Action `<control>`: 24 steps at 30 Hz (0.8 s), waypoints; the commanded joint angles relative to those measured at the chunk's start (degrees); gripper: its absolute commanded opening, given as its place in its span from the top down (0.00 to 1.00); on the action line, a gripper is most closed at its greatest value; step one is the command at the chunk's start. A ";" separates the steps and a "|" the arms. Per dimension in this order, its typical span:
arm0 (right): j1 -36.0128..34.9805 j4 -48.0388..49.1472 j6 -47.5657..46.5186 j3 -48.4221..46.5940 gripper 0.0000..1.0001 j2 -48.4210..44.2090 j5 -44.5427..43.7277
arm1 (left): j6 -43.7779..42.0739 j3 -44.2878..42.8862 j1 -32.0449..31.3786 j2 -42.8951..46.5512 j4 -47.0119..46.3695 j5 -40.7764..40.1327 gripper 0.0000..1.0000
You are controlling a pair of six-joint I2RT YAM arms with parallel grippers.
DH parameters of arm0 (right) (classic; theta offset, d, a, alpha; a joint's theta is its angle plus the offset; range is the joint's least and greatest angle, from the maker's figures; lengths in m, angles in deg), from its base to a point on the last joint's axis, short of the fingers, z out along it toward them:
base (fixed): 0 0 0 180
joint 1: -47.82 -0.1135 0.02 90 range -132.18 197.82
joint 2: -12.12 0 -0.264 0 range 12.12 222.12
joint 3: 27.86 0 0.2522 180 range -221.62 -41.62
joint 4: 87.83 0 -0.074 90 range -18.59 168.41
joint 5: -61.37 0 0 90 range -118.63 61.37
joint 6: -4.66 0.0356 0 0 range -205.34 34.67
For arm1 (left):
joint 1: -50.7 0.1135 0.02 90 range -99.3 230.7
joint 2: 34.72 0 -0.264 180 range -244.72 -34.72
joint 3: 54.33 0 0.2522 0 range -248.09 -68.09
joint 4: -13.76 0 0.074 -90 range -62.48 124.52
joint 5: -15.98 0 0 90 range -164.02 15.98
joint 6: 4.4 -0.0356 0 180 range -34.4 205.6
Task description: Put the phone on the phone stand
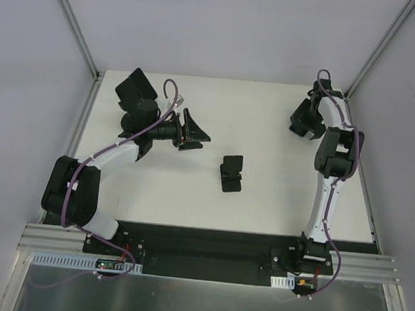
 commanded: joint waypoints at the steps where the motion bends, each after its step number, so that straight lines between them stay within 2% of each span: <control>1: 0.49 -3.91 -2.63 -3.67 0.04 2.55 0.91 | 0.18 -1.86 -0.81 0.17 -2.12 1.90 0.25; 7: 0.31 -3.73 -4.04 -7.36 0.04 4.49 3.55 | 0.09 -1.77 -0.81 0.53 -2.12 1.81 0.25; 15: -0.48 -8.39 -5.88 -15.72 0.04 8.71 4.43 | 0.09 -1.68 -0.81 0.09 -2.20 1.55 0.25; 24: -1.09 -10.68 -6.24 -18.00 0.02 10.12 2.58 | 0.88 -1.77 -0.90 -0.88 -2.64 2.08 0.25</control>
